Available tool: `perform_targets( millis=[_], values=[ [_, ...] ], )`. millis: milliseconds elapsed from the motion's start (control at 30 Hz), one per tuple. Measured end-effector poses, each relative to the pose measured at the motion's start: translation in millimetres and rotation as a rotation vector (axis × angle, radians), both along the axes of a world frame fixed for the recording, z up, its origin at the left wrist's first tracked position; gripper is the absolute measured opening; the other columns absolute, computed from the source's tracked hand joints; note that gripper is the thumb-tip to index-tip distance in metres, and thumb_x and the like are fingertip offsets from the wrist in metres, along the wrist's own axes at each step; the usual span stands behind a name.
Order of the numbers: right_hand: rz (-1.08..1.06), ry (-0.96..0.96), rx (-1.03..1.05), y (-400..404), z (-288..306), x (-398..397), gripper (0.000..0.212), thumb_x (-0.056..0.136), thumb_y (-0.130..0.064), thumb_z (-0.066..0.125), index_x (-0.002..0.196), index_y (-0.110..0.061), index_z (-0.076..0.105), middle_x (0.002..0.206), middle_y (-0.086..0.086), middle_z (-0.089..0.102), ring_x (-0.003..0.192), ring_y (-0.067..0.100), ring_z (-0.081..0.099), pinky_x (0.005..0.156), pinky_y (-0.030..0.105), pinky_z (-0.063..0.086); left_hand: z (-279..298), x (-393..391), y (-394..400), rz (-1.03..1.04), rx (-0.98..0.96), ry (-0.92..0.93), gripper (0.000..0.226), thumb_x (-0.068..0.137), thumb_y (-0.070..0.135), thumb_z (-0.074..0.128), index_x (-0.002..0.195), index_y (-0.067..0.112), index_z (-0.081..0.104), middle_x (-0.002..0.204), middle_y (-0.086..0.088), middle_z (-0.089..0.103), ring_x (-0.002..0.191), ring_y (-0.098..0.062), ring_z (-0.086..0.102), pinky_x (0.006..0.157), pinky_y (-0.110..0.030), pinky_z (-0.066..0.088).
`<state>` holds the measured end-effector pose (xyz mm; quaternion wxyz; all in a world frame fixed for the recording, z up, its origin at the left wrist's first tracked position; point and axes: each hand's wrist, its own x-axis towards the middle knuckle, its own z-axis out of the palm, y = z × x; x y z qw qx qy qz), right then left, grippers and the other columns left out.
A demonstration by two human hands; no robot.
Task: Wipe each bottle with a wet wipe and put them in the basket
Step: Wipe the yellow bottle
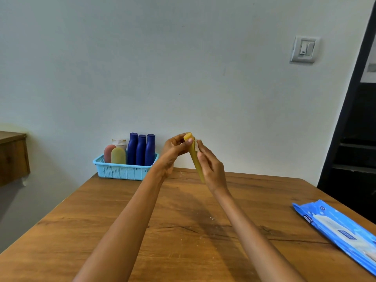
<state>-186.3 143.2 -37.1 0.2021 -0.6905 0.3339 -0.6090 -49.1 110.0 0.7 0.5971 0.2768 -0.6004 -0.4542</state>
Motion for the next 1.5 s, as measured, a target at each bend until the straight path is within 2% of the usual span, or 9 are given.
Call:
perform_targets(
  millis=[133, 233, 567, 667, 767, 1000, 1200, 1367, 1500],
  values=[
    [-0.059, 0.002, 0.006, -3.9, -25.4, -3.3, 0.035, 0.095, -0.018, 0.051, 0.13, -0.023, 0.051, 0.118, -0.008, 0.063, 0.094, 0.011, 0.062, 0.072, 0.017, 0.053, 3.7, 4.9, -1.0, 0.133, 0.01, 0.096, 0.029, 0.087, 0.02, 0.063, 0.115, 0.013, 0.059, 0.108, -0.006, 0.065, 0.097, -0.013, 0.063, 0.084, -0.024, 0.054],
    [-0.159, -0.031, 0.117, -10.4, -39.1, -1.9, 0.032, 0.093, -0.017, 0.055, 0.124, -0.024, 0.055, 0.104, -0.001, 0.069, 0.067, 0.005, 0.059, 0.054, 0.015, 0.048, 1.2, 11.0, -4.5, 0.217, 0.032, 0.166, 0.039, 0.085, 0.022, 0.066, 0.12, 0.009, 0.058, 0.112, -0.007, 0.064, 0.099, -0.015, 0.062, 0.09, -0.032, 0.052],
    [-0.249, -0.079, 0.145, -10.6, -30.9, 13.5, 0.032, 0.091, -0.015, 0.058, 0.123, -0.012, 0.06, 0.099, -0.015, 0.062, 0.075, -0.003, 0.059, 0.067, 0.006, 0.048, -2.7, -5.6, -8.6, 0.399, 0.039, 0.069, 0.051, 0.077, 0.029, 0.074, 0.122, 0.012, 0.056, 0.117, -0.003, 0.06, 0.113, -0.019, 0.056, 0.101, -0.041, 0.045],
    [-0.213, -0.044, 0.021, -4.6, -26.3, 19.0, 0.035, 0.09, -0.013, 0.059, 0.125, -0.013, 0.058, 0.117, -0.01, 0.062, 0.098, -0.008, 0.058, 0.083, 0.007, 0.047, -3.8, -6.8, -9.7, 0.372, 0.064, 0.021, 0.051, 0.077, 0.03, 0.075, 0.12, 0.011, 0.057, 0.115, -0.004, 0.063, 0.11, -0.018, 0.058, 0.102, -0.04, 0.045],
    [-0.27, 0.001, -0.101, -4.3, -22.5, 19.4, 0.038, 0.088, -0.011, 0.061, 0.126, -0.014, 0.058, 0.126, 0.0, 0.061, 0.117, 0.007, 0.055, 0.095, 0.021, 0.048, -6.4, -12.7, -8.1, 0.337, 0.079, -0.029, 0.05, 0.076, 0.032, 0.075, 0.118, 0.009, 0.059, 0.111, -0.007, 0.066, 0.104, -0.018, 0.062, 0.097, -0.036, 0.048],
    [-0.321, -0.056, -0.14, -4.6, -7.4, 4.2, 0.036, 0.087, -0.012, 0.063, 0.123, -0.014, 0.06, 0.123, 0.001, 0.063, 0.112, 0.009, 0.059, 0.092, 0.02, 0.05, -10.4, -27.6, -0.3, 0.191, 0.159, -0.119, 0.051, 0.08, 0.035, 0.071, 0.12, 0.007, 0.057, 0.102, -0.006, 0.067, 0.087, -0.014, 0.064, 0.084, -0.03, 0.052],
    [-0.238, -0.059, -0.026, -3.6, -7.5, 9.6, 0.044, 0.088, -0.014, 0.062, 0.13, -0.018, 0.053, 0.12, -0.006, 0.062, 0.106, 0.001, 0.056, 0.084, 0.004, 0.045, -0.9, -23.7, -5.1, 0.321, 0.166, -0.059, 0.057, 0.071, 0.039, 0.078, 0.116, 0.011, 0.057, 0.106, -0.006, 0.067, 0.098, -0.019, 0.064, 0.088, -0.033, 0.052],
    [-0.195, -0.128, 0.146, -10.4, -16.8, 2.3, 0.043, 0.088, -0.017, 0.062, 0.13, -0.013, 0.054, 0.127, 0.002, 0.06, 0.114, 0.015, 0.057, 0.092, 0.027, 0.05, -2.7, -24.5, -6.1, 0.325, 0.196, -0.192, 0.061, 0.075, 0.043, 0.073, 0.121, 0.009, 0.053, 0.116, -0.008, 0.063, 0.106, -0.023, 0.06, 0.085, -0.032, 0.051],
    [-0.087, -0.286, 0.236, -15.6, -16.8, -10.2, 0.041, 0.091, -0.017, 0.058, 0.131, -0.012, 0.052, 0.129, 0.002, 0.058, 0.11, 0.01, 0.057, 0.09, 0.025, 0.049, 3.0, -15.4, -5.2, 0.216, 0.209, -0.29, 0.052, 0.09, 0.041, 0.055, 0.128, 0.007, 0.052, 0.119, -0.007, 0.059, 0.097, -0.019, 0.061, 0.084, -0.033, 0.049]
  ],
)
